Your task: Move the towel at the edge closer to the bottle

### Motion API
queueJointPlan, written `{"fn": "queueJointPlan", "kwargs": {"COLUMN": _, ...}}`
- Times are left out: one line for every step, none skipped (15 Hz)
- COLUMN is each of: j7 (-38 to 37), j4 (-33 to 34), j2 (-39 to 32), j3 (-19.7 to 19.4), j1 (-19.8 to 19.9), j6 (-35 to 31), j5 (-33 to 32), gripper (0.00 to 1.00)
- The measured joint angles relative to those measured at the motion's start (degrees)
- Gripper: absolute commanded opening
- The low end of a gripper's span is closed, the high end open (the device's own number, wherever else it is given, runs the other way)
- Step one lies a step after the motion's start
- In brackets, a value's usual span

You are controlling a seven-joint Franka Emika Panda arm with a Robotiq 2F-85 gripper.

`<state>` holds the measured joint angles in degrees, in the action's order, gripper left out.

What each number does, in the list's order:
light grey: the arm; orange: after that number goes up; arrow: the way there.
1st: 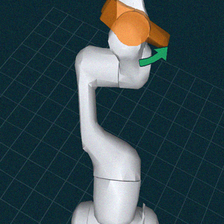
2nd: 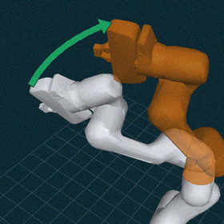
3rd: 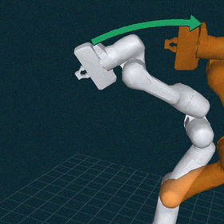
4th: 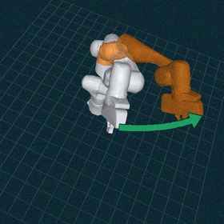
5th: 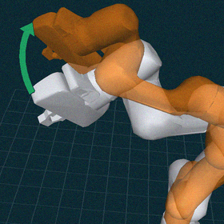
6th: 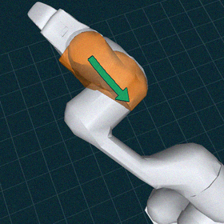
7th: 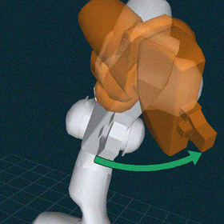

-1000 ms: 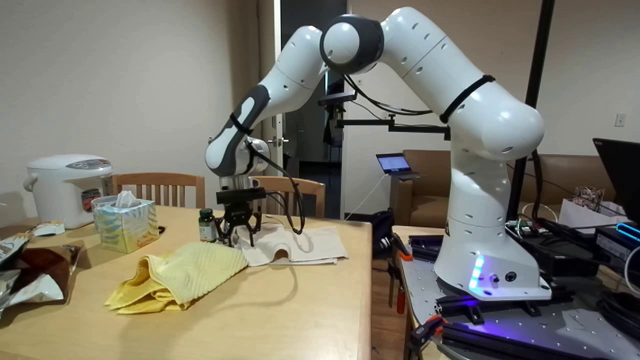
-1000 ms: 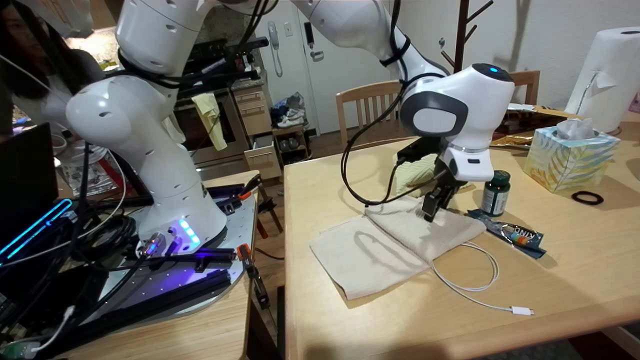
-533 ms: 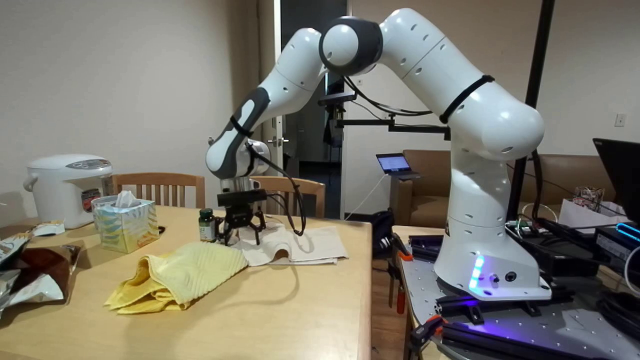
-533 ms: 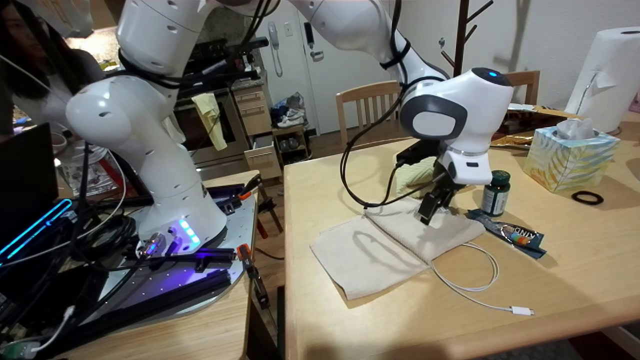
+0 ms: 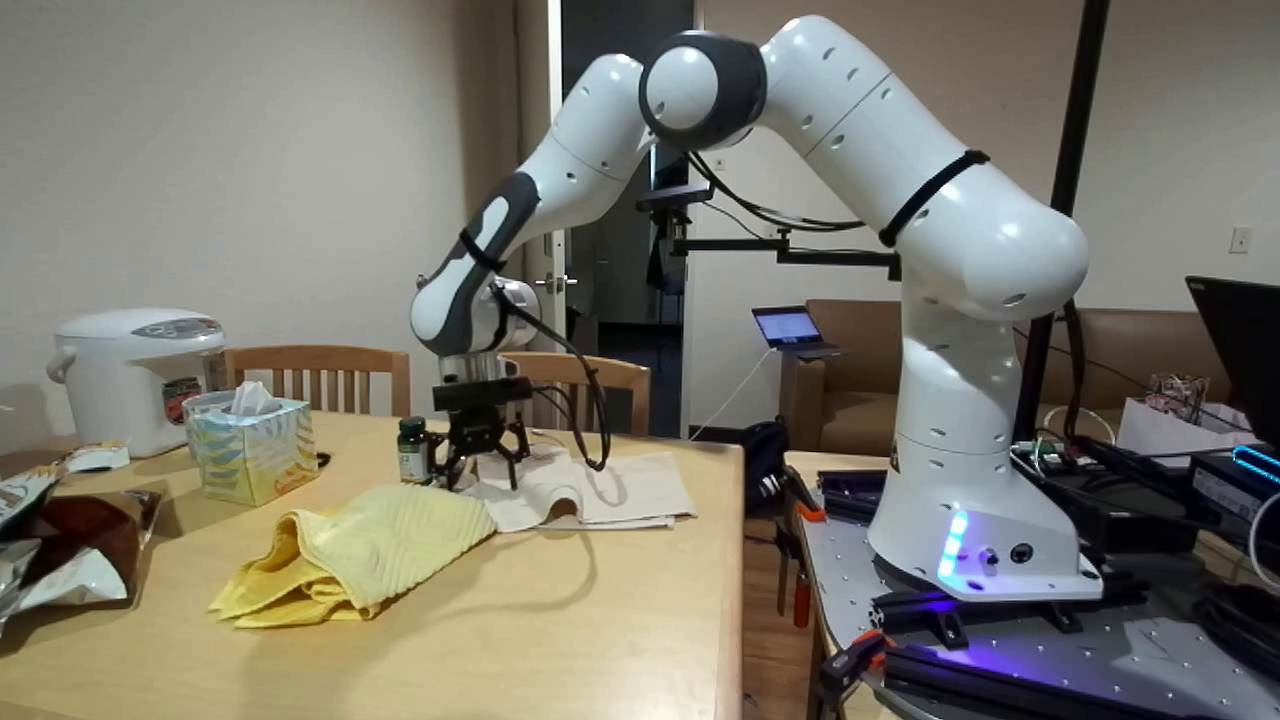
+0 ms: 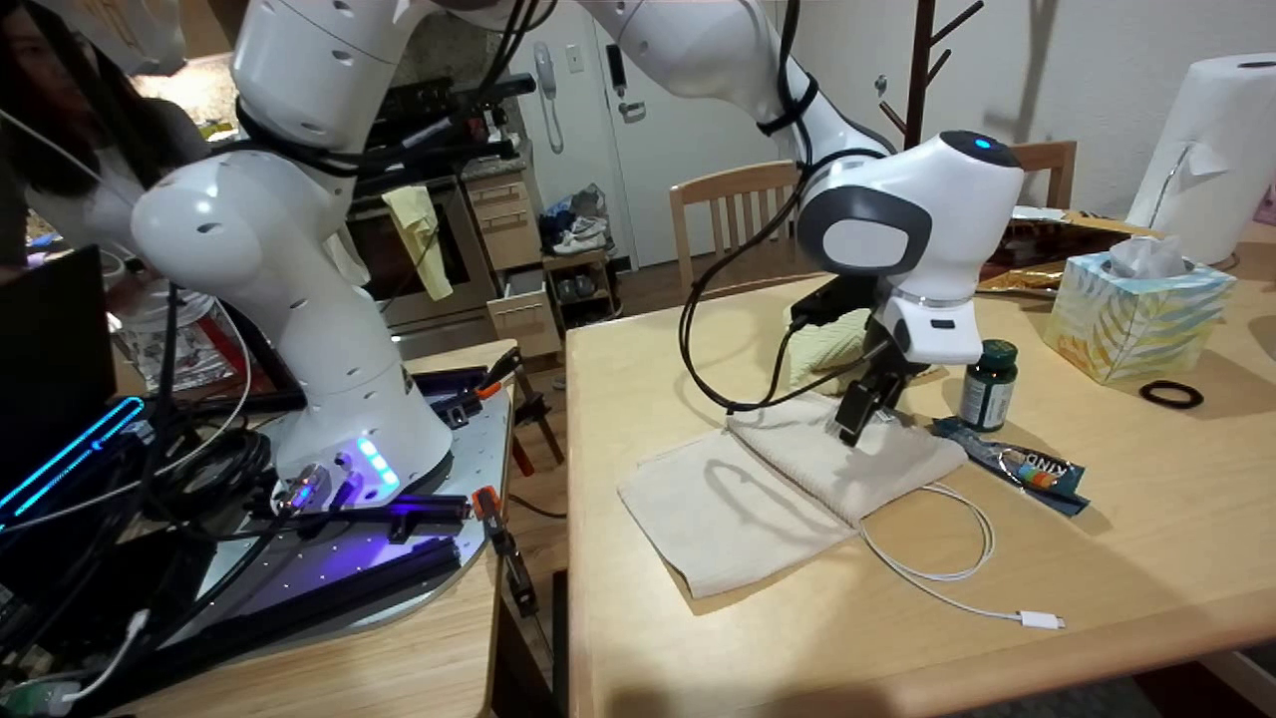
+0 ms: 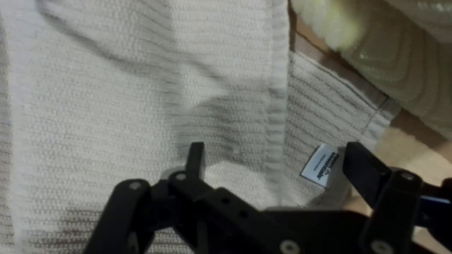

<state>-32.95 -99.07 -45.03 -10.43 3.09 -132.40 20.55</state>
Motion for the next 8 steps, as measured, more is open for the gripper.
{"fn": "queueJointPlan", "kwargs": {"j7": 0.0, "j4": 0.0, "j2": 0.1, "j3": 0.0, "j1": 0.0, "j6": 0.0, "j5": 0.0, "gripper": 1.0}}
{"fn": "queueJointPlan", "kwargs": {"j7": 0.0, "j4": 0.0, "j2": 0.1, "j3": 0.0, "j1": 0.0, "j6": 0.0, "j5": 0.0, "gripper": 1.0}}
{"fn": "queueJointPlan", "kwargs": {"j7": 0.0, "j4": 0.0, "j2": 0.1, "j3": 0.1, "j1": 0.0, "j6": 0.0, "j5": 0.0, "gripper": 1.0}}
{"fn": "queueJointPlan", "kwargs": {"j7": 0.0, "j4": 0.0, "j2": 0.1, "j3": 0.1, "j1": 0.0, "j6": 0.0, "j5": 0.0, "gripper": 1.0}}
{"fn": "queueJointPlan", "kwargs": {"j7": 0.0, "j4": -0.1, "j2": 0.0, "j3": 0.1, "j1": 0.0, "j6": 0.0, "j5": 0.0, "gripper": 1.0}}
{"fn": "queueJointPlan", "kwargs": {"j7": 0.0, "j4": -0.1, "j2": 0.0, "j3": 0.1, "j1": 0.0, "j6": 0.0, "j5": 0.0, "gripper": 0.83}}
{"fn": "queueJointPlan", "kwargs": {"j7": 0.0, "j4": -0.2, "j2": -0.1, "j3": 0.2, "j1": 0.0, "j6": 0.0, "j5": 0.0, "gripper": 0.74}}
{"fn": "queueJointPlan", "kwargs": {"j7": 0.0, "j4": -0.3, "j2": -0.2, "j3": 0.2, "j1": 0.0, "j6": 0.0, "j5": 0.0, "gripper": 0.67}}
